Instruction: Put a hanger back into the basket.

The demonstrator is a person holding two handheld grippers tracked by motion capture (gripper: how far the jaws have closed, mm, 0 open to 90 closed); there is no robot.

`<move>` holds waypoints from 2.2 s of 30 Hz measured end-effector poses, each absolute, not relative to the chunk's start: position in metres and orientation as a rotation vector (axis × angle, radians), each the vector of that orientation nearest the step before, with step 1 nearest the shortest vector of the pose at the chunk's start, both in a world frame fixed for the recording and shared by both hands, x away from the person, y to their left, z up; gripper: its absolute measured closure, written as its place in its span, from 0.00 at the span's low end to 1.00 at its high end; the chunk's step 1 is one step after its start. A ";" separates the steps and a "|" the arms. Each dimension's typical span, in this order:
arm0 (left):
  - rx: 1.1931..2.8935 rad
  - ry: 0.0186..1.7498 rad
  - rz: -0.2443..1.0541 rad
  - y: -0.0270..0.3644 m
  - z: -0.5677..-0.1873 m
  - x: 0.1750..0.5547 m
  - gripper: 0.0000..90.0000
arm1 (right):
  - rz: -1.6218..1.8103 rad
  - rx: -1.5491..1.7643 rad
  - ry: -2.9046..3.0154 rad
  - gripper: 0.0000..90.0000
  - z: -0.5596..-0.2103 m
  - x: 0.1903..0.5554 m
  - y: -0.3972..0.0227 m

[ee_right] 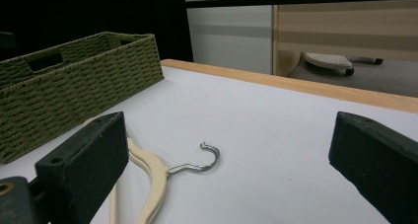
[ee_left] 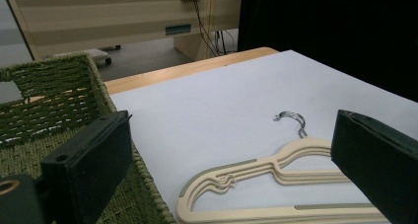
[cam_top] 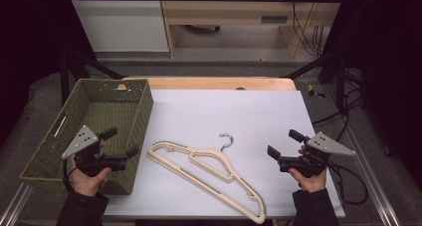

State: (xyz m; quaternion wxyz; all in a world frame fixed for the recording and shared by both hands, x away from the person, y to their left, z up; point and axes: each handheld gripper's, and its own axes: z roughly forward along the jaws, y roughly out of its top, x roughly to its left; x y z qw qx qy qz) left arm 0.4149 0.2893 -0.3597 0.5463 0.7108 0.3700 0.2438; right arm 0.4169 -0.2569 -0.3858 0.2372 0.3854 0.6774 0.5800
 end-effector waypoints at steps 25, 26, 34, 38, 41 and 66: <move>1.748 0.870 0.531 0.239 -0.347 0.414 0.04 | 1.587 1.055 1.875 0.03 -0.384 0.417 -0.252; 1.757 0.871 0.529 0.235 -0.347 0.415 0.04 | 1.585 1.053 1.878 0.03 -0.384 0.417 -0.252; 1.834 0.853 0.505 0.201 -0.353 0.426 0.05 | 1.587 1.054 1.878 0.03 -0.384 0.417 -0.251; 1.865 0.847 0.488 0.185 -0.356 0.433 0.05 | 1.585 1.045 1.885 0.03 -0.384 0.417 -0.251; 1.893 0.846 0.481 0.172 -0.358 0.439 0.06 | 1.574 1.041 1.897 0.04 -0.384 0.417 -0.251; 2.025 0.856 0.382 0.093 -0.396 0.484 0.13 | 1.574 1.047 1.903 0.04 -0.385 0.419 -0.249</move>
